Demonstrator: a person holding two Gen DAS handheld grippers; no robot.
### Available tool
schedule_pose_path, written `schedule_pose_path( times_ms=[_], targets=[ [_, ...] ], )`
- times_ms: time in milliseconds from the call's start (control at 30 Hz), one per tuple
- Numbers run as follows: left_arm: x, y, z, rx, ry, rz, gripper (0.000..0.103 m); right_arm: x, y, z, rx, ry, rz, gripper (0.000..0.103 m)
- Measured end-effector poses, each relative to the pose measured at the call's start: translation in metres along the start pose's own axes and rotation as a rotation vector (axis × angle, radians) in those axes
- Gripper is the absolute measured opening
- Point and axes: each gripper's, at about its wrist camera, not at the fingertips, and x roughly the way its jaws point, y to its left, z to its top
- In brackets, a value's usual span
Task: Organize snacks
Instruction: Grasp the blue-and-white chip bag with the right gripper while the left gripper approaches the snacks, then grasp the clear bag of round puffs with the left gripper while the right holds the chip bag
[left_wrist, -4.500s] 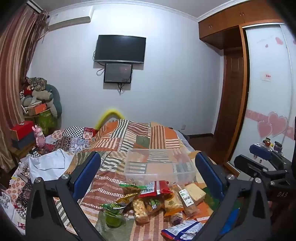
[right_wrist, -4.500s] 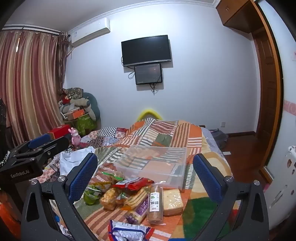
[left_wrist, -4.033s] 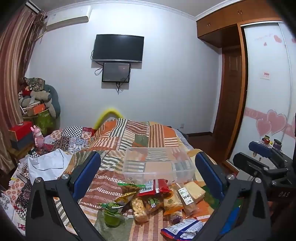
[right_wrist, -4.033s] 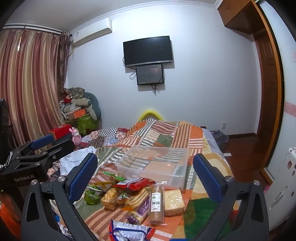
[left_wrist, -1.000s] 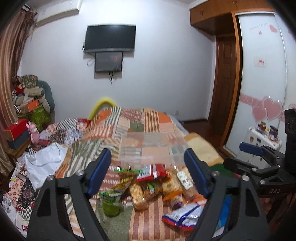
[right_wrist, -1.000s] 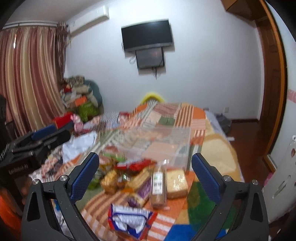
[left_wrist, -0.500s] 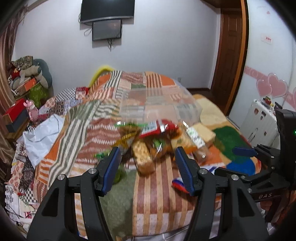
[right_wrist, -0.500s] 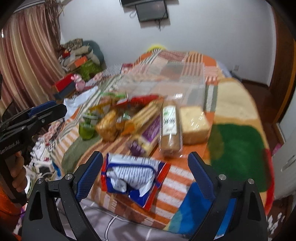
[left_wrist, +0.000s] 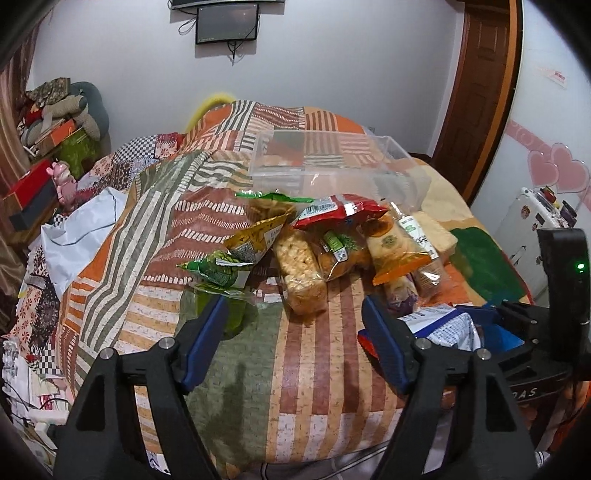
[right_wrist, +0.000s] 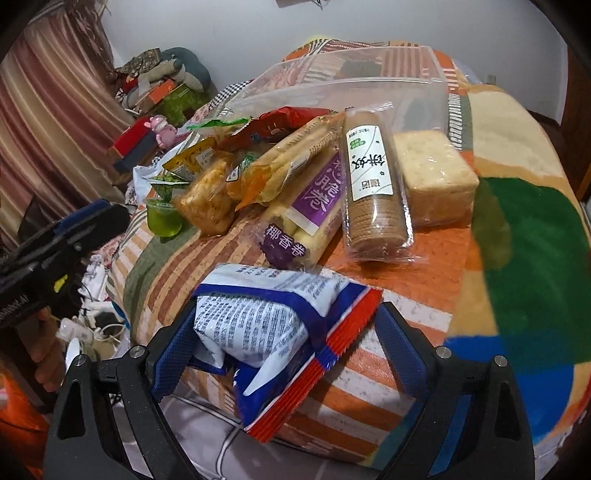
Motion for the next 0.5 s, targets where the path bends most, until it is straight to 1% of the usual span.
schedule_pose_path(
  times_ms=[100,267,300,333,500],
  targets=[
    [0.008,0.002,0.0,-0.009,0.018,-0.003,0.075,-0.001,0.001,0.001,-0.006,-0.005,0.006,0.086],
    [0.016,0.002,0.0,-0.008,0.037,-0.004,0.075,-0.008,-0.004,-0.002,0.005,-0.023,0.024,0.072],
    [0.018,0.001,0.001,-0.006,0.04,-0.005,0.075,-0.011,-0.004,-0.002,0.007,-0.031,0.026,0.071],
    [0.02,0.001,0.002,-0.006,0.042,-0.007,0.076,-0.012,-0.005,-0.002,0.004,-0.035,0.03,0.065],
    [0.031,0.003,0.009,-0.01,0.053,-0.008,0.075,-0.024,-0.011,-0.002,0.018,-0.072,0.029,0.062]
  ],
)
